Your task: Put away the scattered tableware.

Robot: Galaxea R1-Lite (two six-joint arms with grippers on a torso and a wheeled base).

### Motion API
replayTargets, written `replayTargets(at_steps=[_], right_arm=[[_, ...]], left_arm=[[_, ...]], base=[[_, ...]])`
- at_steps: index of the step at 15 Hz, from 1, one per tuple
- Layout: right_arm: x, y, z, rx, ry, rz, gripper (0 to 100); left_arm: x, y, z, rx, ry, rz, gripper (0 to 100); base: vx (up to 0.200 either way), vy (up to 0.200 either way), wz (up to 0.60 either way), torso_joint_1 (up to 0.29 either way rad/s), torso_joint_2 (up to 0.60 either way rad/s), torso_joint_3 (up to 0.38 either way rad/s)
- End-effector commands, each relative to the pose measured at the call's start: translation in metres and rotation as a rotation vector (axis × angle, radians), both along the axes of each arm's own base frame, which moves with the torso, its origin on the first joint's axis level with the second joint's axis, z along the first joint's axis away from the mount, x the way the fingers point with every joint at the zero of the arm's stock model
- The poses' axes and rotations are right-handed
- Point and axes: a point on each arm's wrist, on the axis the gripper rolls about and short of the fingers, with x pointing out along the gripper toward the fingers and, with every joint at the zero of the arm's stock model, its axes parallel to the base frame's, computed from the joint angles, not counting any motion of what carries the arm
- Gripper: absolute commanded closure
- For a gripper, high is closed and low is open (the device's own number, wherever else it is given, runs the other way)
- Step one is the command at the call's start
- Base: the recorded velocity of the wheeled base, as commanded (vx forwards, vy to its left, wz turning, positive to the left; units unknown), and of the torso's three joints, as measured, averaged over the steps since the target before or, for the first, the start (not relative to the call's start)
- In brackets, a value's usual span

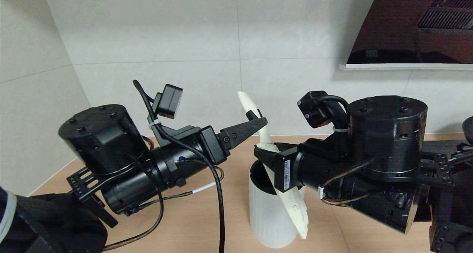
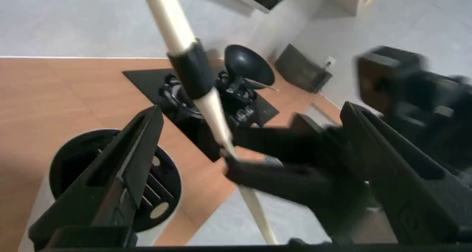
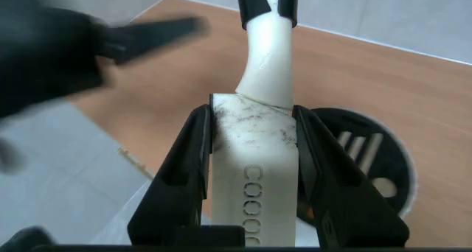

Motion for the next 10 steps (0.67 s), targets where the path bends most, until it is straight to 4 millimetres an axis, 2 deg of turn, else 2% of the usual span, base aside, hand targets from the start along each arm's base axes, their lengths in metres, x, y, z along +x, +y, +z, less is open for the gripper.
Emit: replayTargets(at_steps=[1, 10], right_arm=[[-0.0042, 0.0031, -0.0019, -0.004, 0.004, 0.018, 100], [-0.0134, 0.0076, -0.0099, -0.026, 0.021, 0.057, 100]], left_arm=[[0.0035, -0.0052, -0.0081, 0.015, 0.021, -0.006, 0], [0.0051, -0.0060, -0.0073, -0.001, 0.003, 0.028, 0]], base=[[0.000, 0.000, 0.00, 0.000, 0.00, 0.000], [0.000, 0.000, 0.00, 0.000, 0.00, 0.000]])
